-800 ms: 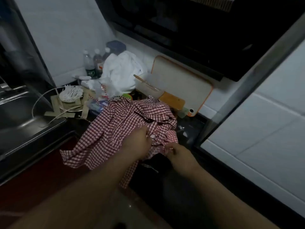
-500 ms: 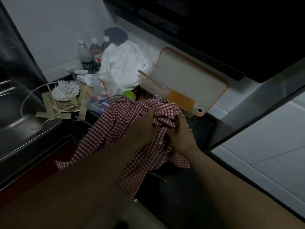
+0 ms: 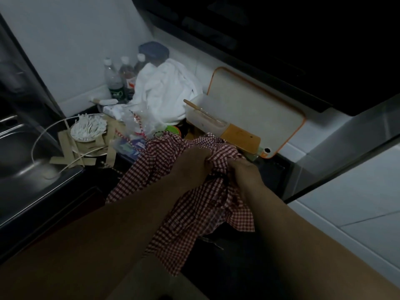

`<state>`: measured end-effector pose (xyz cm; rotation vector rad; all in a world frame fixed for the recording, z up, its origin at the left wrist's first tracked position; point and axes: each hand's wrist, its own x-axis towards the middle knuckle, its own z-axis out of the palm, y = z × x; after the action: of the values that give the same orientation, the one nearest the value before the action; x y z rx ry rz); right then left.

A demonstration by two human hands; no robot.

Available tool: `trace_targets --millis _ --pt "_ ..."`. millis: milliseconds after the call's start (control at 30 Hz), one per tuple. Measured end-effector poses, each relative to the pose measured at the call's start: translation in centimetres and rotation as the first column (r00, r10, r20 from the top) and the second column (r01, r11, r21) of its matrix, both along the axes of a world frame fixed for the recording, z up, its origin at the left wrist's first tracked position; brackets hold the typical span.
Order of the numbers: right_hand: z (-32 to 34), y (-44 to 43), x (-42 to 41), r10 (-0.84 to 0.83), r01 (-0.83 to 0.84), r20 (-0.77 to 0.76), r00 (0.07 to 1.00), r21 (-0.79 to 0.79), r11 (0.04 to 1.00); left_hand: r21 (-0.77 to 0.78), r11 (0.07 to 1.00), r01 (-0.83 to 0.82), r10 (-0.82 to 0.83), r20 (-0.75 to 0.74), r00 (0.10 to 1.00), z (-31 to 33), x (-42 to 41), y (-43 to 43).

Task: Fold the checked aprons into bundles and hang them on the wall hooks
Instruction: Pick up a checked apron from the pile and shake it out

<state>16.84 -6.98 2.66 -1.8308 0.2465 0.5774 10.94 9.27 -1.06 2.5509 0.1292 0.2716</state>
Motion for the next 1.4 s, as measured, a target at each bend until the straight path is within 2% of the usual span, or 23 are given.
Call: trace_targets --millis 100,167,200,267,333,400,500,567,633,700,800,867,933,967,1033,1100,1133,1167,1233,1267,1333,1367,1400 --pt "1.1 -0.2 -1.0 0.060 -0.062 0.020 0.998 0.084 0.995 0.135 0.988 -0.073 0.058 0.107 0.993 0.1 -1.4 0.6" --pt "2.0 -0.7 -1.6 0.092 -0.097 0.036 0.995 0.159 0.983 0.118 0.992 -0.041 0.016 0.205 0.979 1.1 -2.1 1.2" --pt "2.5 -1.1 -1.6 0.106 -0.116 0.072 0.992 0.158 0.981 0.057 0.998 0.001 -0.014 0.233 0.972 2.1 -2.5 1.3" --pt "3.1 -1.8 -1.5 0.151 -0.172 0.173 0.973 0.114 0.978 -0.133 0.989 0.069 -0.048 0.158 0.986 4.3 -2.7 1.3" --pt "3.8 -2.4 -1.4 0.227 -0.234 0.270 0.936 -0.007 0.972 -0.259 0.963 0.076 -0.065 0.050 0.997 6.8 -2.6 1.1" --pt "4.3 -2.8 -1.4 0.277 -0.251 0.355 0.893 -0.118 0.961 -0.351 0.934 0.067 -0.067 0.012 0.998 9.1 -2.4 0.8" --pt "4.7 -2.9 -1.0 0.360 -0.291 0.414 0.836 -0.221 0.931 -0.544 0.838 0.041 -0.077 -0.044 0.996 11.7 -2.3 0.4" --pt "4.9 -2.7 -1.1 0.430 -0.343 0.429 0.794 -0.266 0.901 -0.581 0.812 0.055 -0.121 -0.076 0.990 12.5 -2.4 0.6" --pt "6.3 -2.0 -1.4 0.493 -0.425 0.396 0.775 -0.252 0.869 -0.565 0.821 0.075 -0.154 -0.092 0.984 13.2 -2.5 0.9" --pt "7.7 -1.5 -1.8 0.508 -0.463 0.432 0.745 -0.212 0.860 -0.517 0.850 0.099 -0.173 -0.097 0.980 13.9 -2.6 1.2" --pt "8.8 -0.7 -1.9 0.452 -0.414 0.512 0.730 -0.194 0.889 -0.437 0.886 0.152 -0.200 -0.066 0.978 14.5 -2.6 0.9" --pt "8.5 -0.5 -1.4 0.339 -0.317 0.454 0.824 -0.127 0.940 -0.372 0.916 0.147 -0.174 -0.041 0.984 13.7 -2.5 0.7" --pt "8.1 -0.9 -1.0 0.147 -0.171 0.333 0.931 0.043 0.984 -0.268 0.959 0.091 -0.114 -0.071 0.991 12.0 -2.9 1.1" --pt "8.0 -1.3 -0.8 0.050 -0.084 0.275 0.960 0.113 0.990 -0.208 0.977 0.048 -0.072 -0.109 0.991 10.9 -3.2 1.5" --pt "8.2 -2.7 -0.9 -0.065 0.029 0.233 0.970 0.156 0.987 -0.092 0.995 -0.050 0.034 -0.177 0.984 8.7 -4.0 2.3" --pt "8.7 -4.2 -1.9 -0.020 -0.006 0.223 0.975 0.115 0.993 -0.117 0.988 -0.104 0.083 -0.169 0.982 7.6 -4.4 2.7" --pt "8.9 -4.7 -2.3 0.063 -0.081 0.228 0.972 0.067 0.995 -0.164 0.980 -0.112 0.088 -0.146 0.985 7.5 -4.2 2.7" --pt "9.1 -5.2 -2.7 0.195 -0.202 0.242 0.950 0.005 0.979 -0.201 0.974 -0.106 0.082 -0.123 0.989 7.8 -4.0 2.4" --pt "9.7 -5.8 -3.4 0.459 -0.432 0.267 0.847 -0.155 0.888 -0.225 0.973 -0.059 0.042 -0.083 0.996 9.0 -3.1 1.5" --pt "9.9 -5.7 -3.8 0.533 -0.459 0.303 0.790 -0.285 0.842 -0.226 0.973 -0.033 0.016 -0.076 0.997 9.7 -2.6 0.9" --pt "9.8 -5.0 -4.4 0.618 -0.276 0.471 0.630 -0.608 0.745 -0.242 0.970 0.006 -0.027 -0.087 0.996 10.6 -1.8 -0.2" --pt "9.5 -4.4 -4.5 0.660 -0.157 0.548 0.514 -0.696 0.701 -0.252 0.967 0.019 -0.042 -0.086 0.995 10.9 -1.6 -0.7" --pt "9.4 -3.7 -4.7 0.716 -0.106 0.571 0.402 -0.747 0.656 -0.268 0.963 0.025 -0.049 -0.081 0.996 11.1 -1.6 -1.2"
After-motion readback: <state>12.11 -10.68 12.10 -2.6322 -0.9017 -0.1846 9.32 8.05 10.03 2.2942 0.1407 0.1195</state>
